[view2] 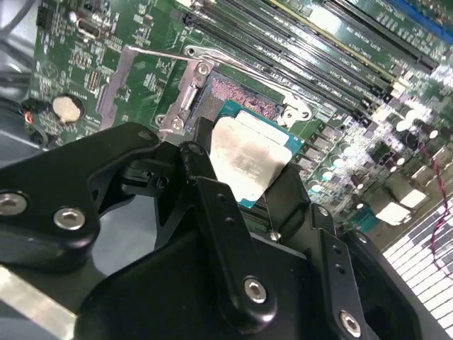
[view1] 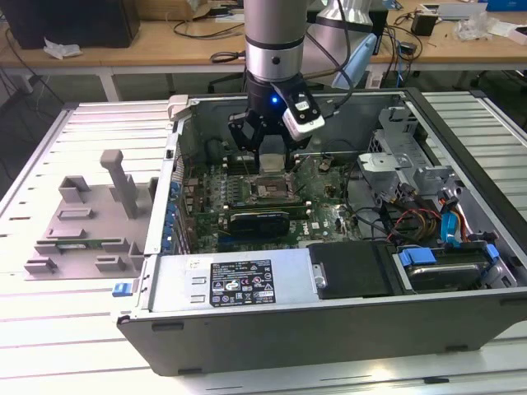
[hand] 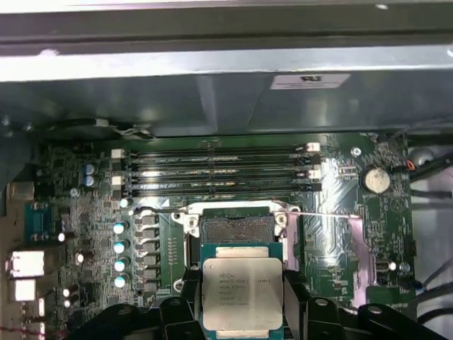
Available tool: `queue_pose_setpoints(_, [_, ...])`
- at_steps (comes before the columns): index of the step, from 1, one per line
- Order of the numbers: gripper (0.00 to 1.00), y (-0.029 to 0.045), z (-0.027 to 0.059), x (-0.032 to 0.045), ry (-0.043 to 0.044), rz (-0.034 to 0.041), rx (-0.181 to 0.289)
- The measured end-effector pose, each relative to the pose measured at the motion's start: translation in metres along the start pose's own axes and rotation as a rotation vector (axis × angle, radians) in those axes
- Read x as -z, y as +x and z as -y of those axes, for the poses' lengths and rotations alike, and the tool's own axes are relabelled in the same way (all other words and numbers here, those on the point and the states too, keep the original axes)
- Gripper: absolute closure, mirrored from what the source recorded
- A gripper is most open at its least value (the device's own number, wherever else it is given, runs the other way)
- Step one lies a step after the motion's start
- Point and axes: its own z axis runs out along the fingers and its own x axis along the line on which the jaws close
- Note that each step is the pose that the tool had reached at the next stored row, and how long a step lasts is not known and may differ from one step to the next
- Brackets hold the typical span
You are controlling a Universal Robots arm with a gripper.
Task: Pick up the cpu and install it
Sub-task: 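Place the cpu into insertion slot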
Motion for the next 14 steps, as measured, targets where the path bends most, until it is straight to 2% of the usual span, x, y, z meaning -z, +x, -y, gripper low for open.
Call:
queue_pose_setpoints(4, [0.45, 0.0000, 0.0000, -0.0003, 0.0011, 0.0056, -0.123])
queue_pose_setpoints(9, [0.45, 0.0000, 0.0000, -0.0005, 0.0020, 0.0099, -0.216])
queue_pose_setpoints(14, [0.45, 0.0000, 0.0000, -0.0008, 0.0034, 0.0168, -0.369])
